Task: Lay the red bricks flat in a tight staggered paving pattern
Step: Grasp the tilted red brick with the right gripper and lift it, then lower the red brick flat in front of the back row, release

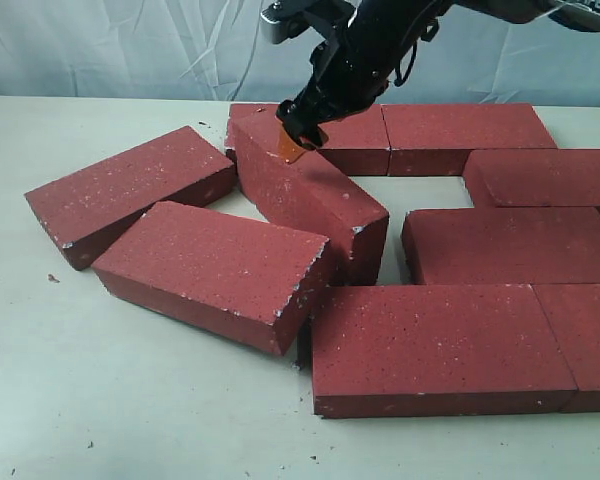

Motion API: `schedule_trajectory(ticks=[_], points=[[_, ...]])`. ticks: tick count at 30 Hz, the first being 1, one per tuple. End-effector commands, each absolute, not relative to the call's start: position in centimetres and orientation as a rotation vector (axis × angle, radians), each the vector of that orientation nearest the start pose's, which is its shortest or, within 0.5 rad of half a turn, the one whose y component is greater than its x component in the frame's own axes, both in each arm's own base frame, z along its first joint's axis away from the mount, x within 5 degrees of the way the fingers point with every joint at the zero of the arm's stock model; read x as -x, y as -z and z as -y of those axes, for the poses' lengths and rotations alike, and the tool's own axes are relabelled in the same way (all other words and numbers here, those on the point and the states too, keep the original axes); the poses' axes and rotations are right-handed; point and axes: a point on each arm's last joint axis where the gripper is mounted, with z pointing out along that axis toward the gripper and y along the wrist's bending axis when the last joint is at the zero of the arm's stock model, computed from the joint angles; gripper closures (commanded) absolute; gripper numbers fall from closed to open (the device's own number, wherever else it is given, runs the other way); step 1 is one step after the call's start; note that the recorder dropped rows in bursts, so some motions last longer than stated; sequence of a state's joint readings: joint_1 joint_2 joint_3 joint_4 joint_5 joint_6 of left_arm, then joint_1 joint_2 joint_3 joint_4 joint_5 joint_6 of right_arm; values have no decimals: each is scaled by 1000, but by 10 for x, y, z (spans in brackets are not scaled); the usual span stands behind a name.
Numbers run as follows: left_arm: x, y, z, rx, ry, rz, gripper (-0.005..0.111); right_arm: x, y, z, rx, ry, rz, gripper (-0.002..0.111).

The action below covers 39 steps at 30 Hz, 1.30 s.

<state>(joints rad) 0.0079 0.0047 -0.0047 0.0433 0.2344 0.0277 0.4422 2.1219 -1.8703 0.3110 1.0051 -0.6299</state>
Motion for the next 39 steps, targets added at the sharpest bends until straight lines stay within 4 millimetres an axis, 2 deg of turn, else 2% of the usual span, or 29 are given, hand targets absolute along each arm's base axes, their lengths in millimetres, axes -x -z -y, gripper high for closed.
schedule_trajectory(ticks=[1,8,13,16,17,19,21,22,23,29,35,39], points=[[-56,-192,-1,-46,-65,-1714,107,-423,-241,-225,1224,-333,-2384,17],[-56,-192,-1,-46,-65,-1714,107,-426,-225,-230,1215,-326,-2420,17],[-56,-192,-1,-46,-65,-1714,107,-429,-203,-231,1232,-342,-2474,18],[-56,-192,-1,-46,-65,-1714,107,-428,-199,-232,1244,-347,-2489,19],[-56,-192,-1,-46,-65,-1714,107,-428,-199,-233,1244,-348,-2489,22],[-56,-192,-1,-46,-65,-1714,107,-423,-201,-240,1267,-349,-2477,39],[-56,-192,-1,-46,-65,-1714,107,-420,-206,-246,1302,-311,-2446,74],[-56,-192,-1,-46,-65,-1714,107,-420,-212,-247,1307,-294,-2425,102],[-56,-192,-1,-46,-65,-1714,107,-420,-219,-248,1307,-283,-2406,107],[-56,-192,-1,-46,-65,-1714,107,-420,-264,-241,1331,-157,-2316,109],[-56,-192,-1,-46,-65,-1714,107,-410,-291,-236,1422,85,-2234,109],[-56,-192,-1,-46,-65,-1714,107,-399,-297,-239,1737,179,-2060,109]])
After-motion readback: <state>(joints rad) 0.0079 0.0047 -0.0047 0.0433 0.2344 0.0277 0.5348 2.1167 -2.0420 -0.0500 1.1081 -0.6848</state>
